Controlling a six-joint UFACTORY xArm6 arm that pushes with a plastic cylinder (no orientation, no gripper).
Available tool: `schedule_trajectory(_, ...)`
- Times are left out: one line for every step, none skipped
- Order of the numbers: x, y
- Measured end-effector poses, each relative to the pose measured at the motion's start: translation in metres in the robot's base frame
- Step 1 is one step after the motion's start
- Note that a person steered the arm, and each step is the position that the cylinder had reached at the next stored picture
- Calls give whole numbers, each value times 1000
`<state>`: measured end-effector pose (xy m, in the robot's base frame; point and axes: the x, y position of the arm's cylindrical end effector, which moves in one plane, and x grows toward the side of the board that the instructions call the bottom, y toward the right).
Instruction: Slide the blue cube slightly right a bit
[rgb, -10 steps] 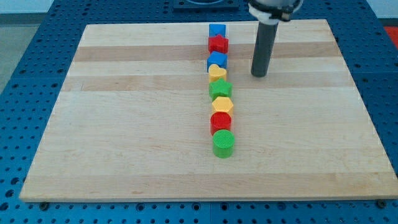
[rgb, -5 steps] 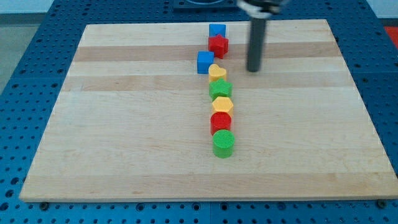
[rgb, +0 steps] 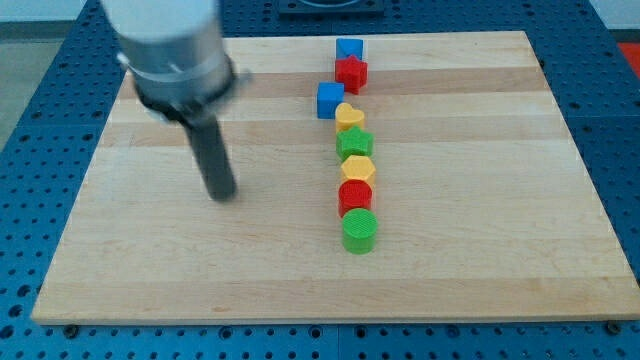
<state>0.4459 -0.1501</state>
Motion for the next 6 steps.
schedule_trajectory(-96,31)
schedule_trajectory(-95,54)
schedule_trajectory(-97,113)
schedule_trajectory(-107,124)
schedule_trajectory(-113,120)
schedule_trajectory(-116,143)
